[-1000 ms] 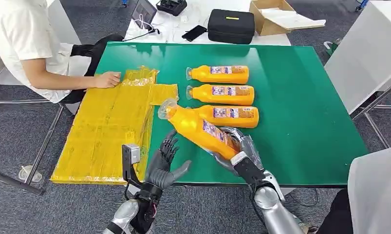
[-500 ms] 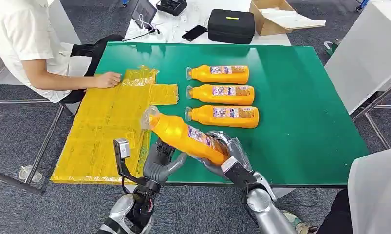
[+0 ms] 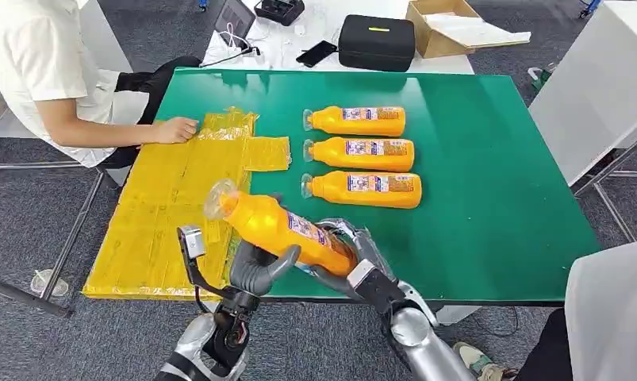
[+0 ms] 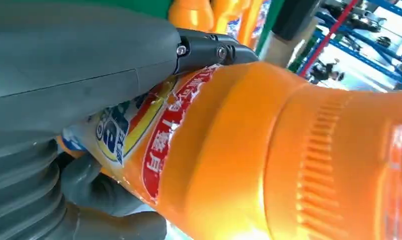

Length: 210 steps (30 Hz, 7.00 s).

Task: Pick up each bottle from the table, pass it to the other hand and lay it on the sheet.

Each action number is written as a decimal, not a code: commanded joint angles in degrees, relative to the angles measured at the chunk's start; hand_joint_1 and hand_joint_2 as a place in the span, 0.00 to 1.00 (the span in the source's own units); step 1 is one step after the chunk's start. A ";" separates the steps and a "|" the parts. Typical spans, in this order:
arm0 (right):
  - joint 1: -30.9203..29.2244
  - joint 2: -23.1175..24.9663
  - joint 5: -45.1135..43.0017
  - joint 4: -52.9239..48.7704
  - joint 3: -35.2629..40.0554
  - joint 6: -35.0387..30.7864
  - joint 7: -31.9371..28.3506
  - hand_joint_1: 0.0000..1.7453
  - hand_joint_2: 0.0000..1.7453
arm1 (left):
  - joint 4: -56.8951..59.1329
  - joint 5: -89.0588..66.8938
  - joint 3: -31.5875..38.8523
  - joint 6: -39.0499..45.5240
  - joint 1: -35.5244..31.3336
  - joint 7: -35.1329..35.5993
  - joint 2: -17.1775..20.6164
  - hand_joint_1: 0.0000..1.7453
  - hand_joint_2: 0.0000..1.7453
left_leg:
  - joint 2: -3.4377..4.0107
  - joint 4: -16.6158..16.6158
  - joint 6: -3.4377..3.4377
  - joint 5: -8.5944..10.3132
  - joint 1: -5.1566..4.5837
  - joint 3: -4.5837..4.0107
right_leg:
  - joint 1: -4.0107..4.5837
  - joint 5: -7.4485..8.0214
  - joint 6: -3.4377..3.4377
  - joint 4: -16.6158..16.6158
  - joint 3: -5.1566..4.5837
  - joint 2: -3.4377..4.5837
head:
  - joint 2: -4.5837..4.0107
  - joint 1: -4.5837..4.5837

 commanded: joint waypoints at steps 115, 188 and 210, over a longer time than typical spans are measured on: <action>3.64 5.38 -2.98 -11.81 -13.65 -28.38 -10.01 0.00 1.00 | 30.05 -78.27 6.23 29.74 -17.94 6.88 8.36 0.00 1.00 | 0.06 -0.02 -0.01 0.02 0.05 0.32 | 0.07 -0.03 -0.13 -0.02 0.32 0.01 | 0.00 0.02; -10.83 -5.50 37.41 30.45 -15.08 -30.60 9.92 0.00 1.00 | -6.48 -41.33 -12.60 31.54 -2.97 2.70 3.20 0.00 1.00 | 0.02 -0.04 0.05 0.00 -0.02 0.08 | 0.00 0.02 -0.05 -0.09 0.11 0.03 | 0.02 -0.02; -12.13 -6.16 42.50 34.54 -11.84 -31.93 15.58 0.00 1.00 | -3.03 -39.73 -11.99 28.76 -4.37 5.34 1.98 0.00 1.00 | 0.07 -0.03 0.04 -0.05 -0.01 0.21 | 0.02 -0.02 -0.12 -0.09 0.23 0.05 | 0.00 0.00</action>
